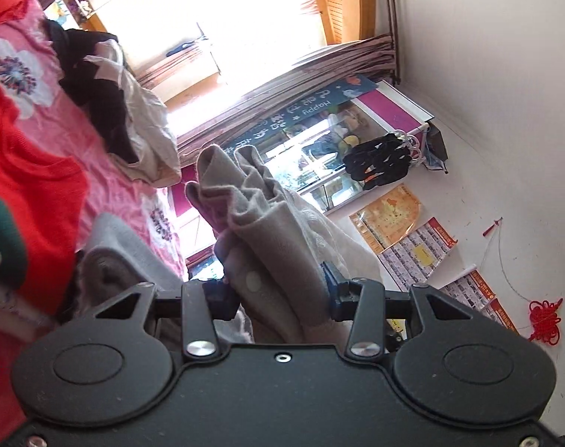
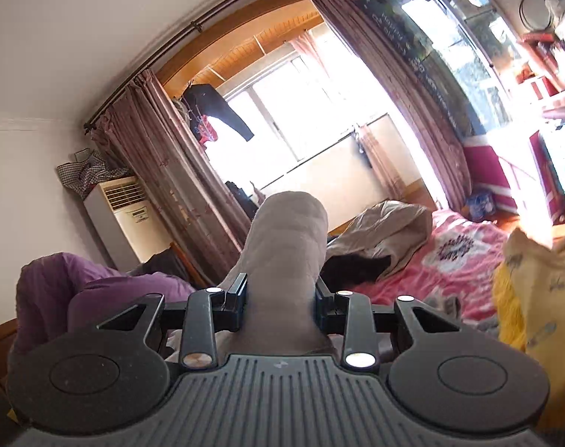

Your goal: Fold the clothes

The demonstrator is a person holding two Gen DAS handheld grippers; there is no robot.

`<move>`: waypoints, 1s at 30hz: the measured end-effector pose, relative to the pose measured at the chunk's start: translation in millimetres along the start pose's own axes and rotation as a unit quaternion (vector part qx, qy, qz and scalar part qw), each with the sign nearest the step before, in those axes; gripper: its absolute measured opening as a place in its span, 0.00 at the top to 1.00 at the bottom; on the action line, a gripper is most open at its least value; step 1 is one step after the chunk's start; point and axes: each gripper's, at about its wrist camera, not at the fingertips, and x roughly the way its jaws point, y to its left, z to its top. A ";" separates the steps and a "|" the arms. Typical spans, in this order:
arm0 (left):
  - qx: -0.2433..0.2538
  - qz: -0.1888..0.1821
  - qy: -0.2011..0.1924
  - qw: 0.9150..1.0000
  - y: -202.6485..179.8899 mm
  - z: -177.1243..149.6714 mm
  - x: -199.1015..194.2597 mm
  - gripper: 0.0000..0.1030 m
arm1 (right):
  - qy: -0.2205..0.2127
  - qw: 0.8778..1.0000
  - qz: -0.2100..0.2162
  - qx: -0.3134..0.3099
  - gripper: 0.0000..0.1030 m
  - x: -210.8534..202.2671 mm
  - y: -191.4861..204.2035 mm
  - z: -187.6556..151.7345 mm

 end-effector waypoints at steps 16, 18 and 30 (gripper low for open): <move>0.035 0.114 -0.004 0.993 59.5 -41.0 -48.5 0.30 | 0.011 0.972 -0.208 -0.109 0.47 22.6 -18.7 -50.8; 0.028 0.120 0.000 0.992 59.1 -49.7 -74.4 0.30 | 0.010 0.975 -0.191 -0.116 0.40 5.7 -9.4 -61.7; 0.054 0.229 0.104 0.966 23.6 -161.3 -268.7 0.12 | 0.167 0.978 -0.128 -0.001 0.19 -125.1 49.2 -215.2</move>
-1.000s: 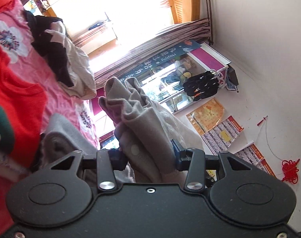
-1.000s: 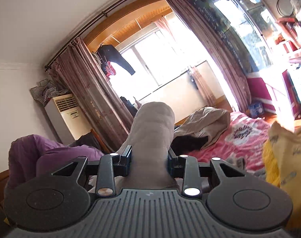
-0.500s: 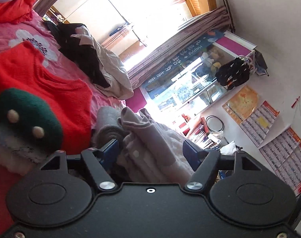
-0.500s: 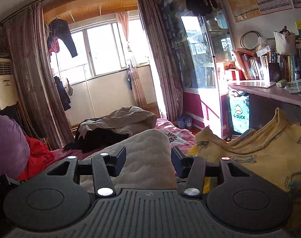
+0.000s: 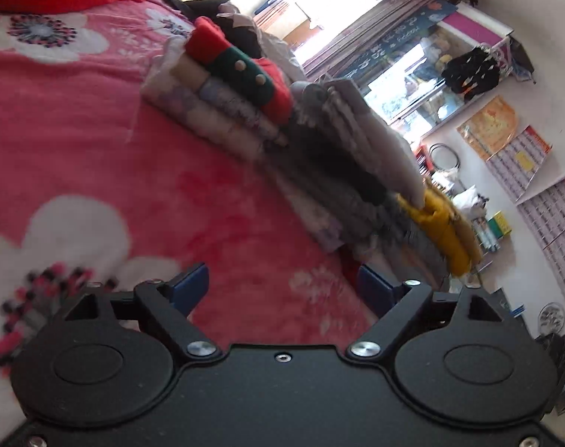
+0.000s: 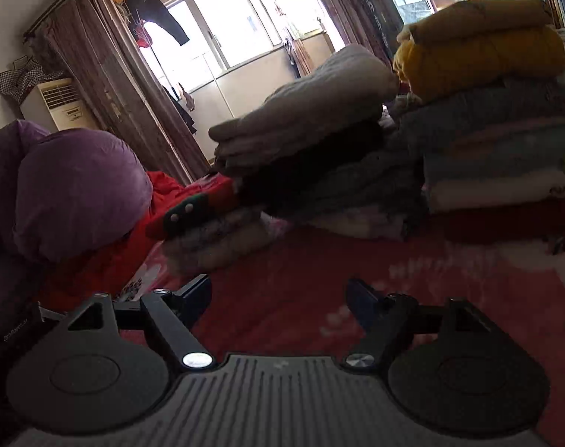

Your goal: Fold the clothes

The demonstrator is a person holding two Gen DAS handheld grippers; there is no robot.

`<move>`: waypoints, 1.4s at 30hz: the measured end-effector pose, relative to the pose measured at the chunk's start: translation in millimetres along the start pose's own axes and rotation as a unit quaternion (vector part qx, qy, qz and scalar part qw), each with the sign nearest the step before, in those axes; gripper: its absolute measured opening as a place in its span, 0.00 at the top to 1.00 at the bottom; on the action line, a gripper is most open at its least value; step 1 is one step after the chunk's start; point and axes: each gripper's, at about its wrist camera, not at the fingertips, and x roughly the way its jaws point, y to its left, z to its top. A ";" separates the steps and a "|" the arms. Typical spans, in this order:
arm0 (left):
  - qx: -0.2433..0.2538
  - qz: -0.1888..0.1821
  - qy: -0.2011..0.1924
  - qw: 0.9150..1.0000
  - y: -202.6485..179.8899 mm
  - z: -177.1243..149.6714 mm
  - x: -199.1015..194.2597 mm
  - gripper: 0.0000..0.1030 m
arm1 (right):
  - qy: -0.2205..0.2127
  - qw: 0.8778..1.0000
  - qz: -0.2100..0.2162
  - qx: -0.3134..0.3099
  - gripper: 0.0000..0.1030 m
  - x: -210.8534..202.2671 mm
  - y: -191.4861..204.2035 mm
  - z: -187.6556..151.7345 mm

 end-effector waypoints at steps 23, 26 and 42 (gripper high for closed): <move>0.187 0.315 -0.112 0.924 -44.4 -132.0 -204.6 0.00 | 0.081 0.987 -0.012 -0.140 0.00 -143.1 141.2 -132.8; 0.190 0.326 -0.110 0.920 -41.7 -141.0 -204.8 0.00 | 0.080 0.985 -0.014 -0.150 0.00 -148.4 141.7 -149.9; 0.179 0.336 -0.080 0.921 -35.7 -152.0 -202.4 0.00 | 0.077 0.981 -0.013 -0.177 0.00 -160.3 151.1 -170.6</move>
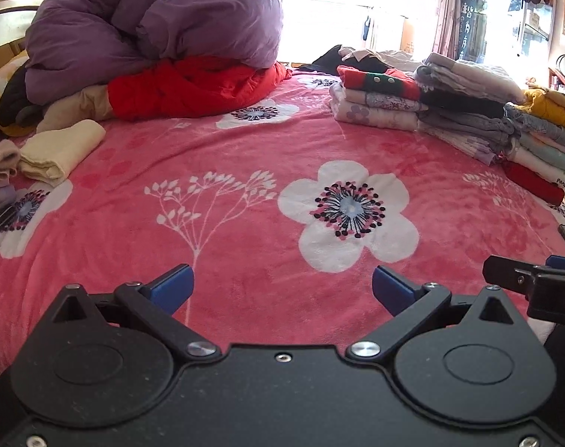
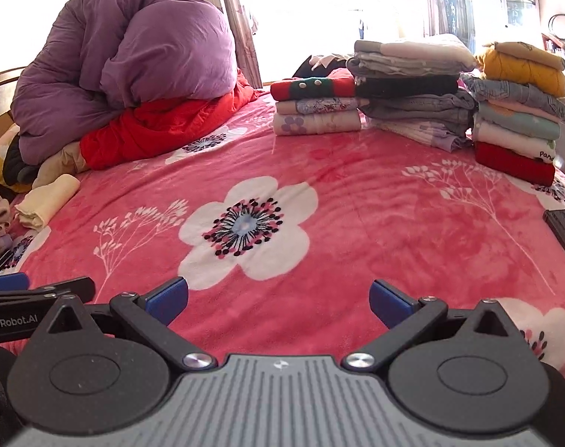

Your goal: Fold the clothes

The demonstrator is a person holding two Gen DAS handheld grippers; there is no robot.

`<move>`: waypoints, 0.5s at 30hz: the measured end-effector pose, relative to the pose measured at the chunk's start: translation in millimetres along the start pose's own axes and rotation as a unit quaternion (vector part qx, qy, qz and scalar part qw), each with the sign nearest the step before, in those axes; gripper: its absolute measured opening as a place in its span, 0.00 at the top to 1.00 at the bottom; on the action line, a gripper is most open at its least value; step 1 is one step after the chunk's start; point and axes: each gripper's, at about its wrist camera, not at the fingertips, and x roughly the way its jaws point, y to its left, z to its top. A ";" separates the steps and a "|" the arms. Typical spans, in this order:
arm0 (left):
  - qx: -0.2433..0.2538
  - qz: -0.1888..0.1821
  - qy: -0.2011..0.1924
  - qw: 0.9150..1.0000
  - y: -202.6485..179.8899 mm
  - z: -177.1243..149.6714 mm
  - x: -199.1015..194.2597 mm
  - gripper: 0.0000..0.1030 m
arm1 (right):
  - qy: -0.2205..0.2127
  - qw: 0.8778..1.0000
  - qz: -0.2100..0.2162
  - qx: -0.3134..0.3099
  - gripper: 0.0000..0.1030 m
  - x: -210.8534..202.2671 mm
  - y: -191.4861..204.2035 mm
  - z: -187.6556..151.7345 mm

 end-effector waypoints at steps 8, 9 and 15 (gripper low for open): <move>0.008 -0.011 -0.015 1.000 -5.8 1.7 -5.1 0.00 | -0.007 1.000 -0.001 -0.011 0.00 -6.5 6.1 2.3; 0.007 -0.014 -0.015 1.000 -6.0 1.8 -5.1 0.00 | -0.008 1.000 0.000 -0.009 0.00 -6.4 5.8 2.3; 0.014 -0.016 -0.016 1.000 -8.4 -0.9 -3.0 0.00 | -0.004 1.000 0.000 -0.003 0.00 -0.6 3.9 -0.2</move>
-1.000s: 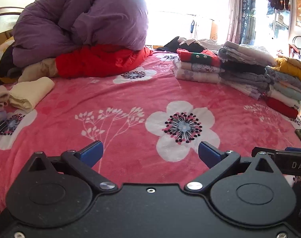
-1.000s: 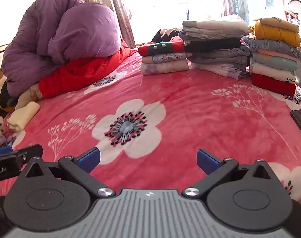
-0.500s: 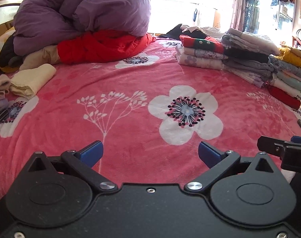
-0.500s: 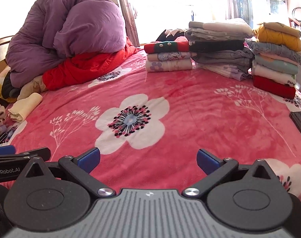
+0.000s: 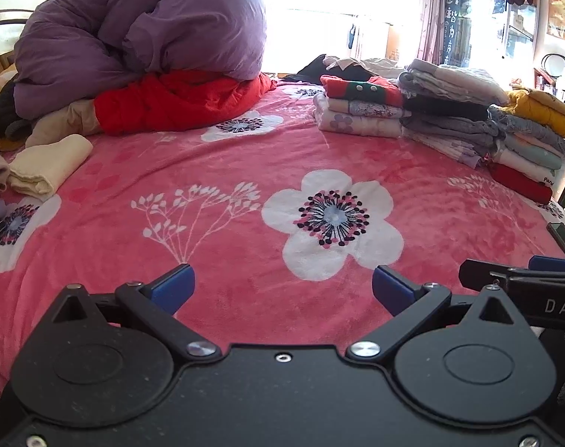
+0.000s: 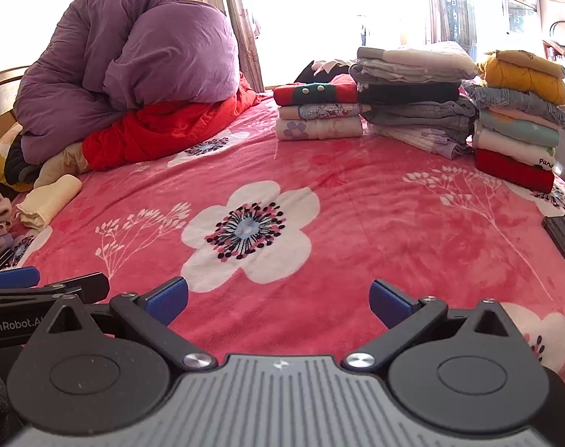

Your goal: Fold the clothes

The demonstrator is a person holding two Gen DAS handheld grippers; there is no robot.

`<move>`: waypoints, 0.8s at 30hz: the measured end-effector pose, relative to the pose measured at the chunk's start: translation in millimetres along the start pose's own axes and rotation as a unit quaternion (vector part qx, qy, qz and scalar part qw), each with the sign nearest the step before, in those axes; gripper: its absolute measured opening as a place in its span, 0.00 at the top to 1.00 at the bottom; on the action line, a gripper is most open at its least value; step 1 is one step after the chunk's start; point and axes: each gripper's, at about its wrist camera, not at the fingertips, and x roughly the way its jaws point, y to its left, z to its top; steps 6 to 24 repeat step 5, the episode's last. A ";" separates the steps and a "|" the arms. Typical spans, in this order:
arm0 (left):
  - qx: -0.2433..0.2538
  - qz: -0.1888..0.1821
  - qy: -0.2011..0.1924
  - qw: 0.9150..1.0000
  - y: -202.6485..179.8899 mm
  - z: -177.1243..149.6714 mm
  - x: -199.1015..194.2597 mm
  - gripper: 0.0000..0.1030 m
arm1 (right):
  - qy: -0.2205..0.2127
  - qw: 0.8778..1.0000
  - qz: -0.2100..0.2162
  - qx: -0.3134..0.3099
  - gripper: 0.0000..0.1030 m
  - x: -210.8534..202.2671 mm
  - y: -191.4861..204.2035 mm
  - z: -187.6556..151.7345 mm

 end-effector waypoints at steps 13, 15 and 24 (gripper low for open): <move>0.003 0.014 -0.016 1.000 1.2 -2.5 0.2 0.00 | 0.007 1.000 0.006 -0.002 0.00 5.9 1.9 -4.3; 0.003 0.014 -0.016 1.000 1.2 -2.5 0.2 0.00 | 0.007 1.000 0.006 -0.002 0.00 5.9 1.9 -4.3; 0.003 0.014 -0.016 1.000 1.2 -2.5 0.2 0.00 | 0.007 1.000 0.006 -0.002 0.00 5.9 1.9 -4.3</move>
